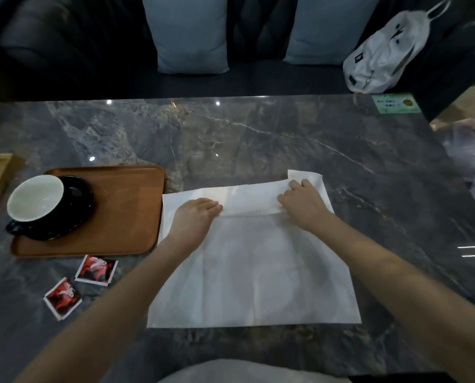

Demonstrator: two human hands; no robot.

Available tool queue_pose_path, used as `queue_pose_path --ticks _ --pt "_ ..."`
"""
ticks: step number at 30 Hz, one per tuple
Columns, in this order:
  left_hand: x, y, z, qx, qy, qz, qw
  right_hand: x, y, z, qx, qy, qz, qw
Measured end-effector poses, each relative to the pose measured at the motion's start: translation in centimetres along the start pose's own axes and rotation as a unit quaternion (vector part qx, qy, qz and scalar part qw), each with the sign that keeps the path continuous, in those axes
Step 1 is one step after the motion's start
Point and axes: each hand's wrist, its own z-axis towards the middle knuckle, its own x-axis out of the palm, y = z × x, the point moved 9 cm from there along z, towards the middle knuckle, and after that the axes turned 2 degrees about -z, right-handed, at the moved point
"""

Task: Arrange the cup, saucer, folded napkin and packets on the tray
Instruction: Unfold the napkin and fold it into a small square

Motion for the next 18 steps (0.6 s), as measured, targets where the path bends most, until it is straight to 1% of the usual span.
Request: queue_pose_path --ticks 5,7,8,10,11,14,16,18 --pt "-0.3 0.6 -3.1 -0.011 -0.011 -0.014 1.0 1.7 -1.8 -2.3 0.043 0.034 -0.011 0.998" --pt "0.0 1.3 -4.4 -0.043 -0.003 -0.014 0.999 2.3 -2.0 -3.4 0.056 0.036 -0.012 0.998" --pt "0.2 1.9 -4.9 -0.071 0.005 -0.016 0.997 2.4 -2.1 -4.0 0.065 0.03 -0.006 0.997" --pt "0.5 3.3 -6.0 -0.125 0.019 -0.015 0.992 2.1 -2.4 -5.4 0.088 -0.007 0.023 0.996" --pt "0.5 3.7 -6.5 -0.132 0.018 -0.013 0.991 1.6 -2.5 -6.1 0.1 -0.045 0.033 0.993" --pt "0.0 3.5 -7.7 -0.095 0.003 0.004 0.995 0.2 -2.7 -8.9 0.132 -0.164 0.071 0.975" --pt "-0.8 3.0 -8.5 -0.072 -0.021 0.026 0.997 0.3 -2.5 -10.5 0.139 -0.192 0.108 0.965" --pt "-1.3 2.2 -9.5 -0.056 -0.036 0.041 0.997 0.6 -2.2 -11.6 0.144 -0.214 0.116 0.959"
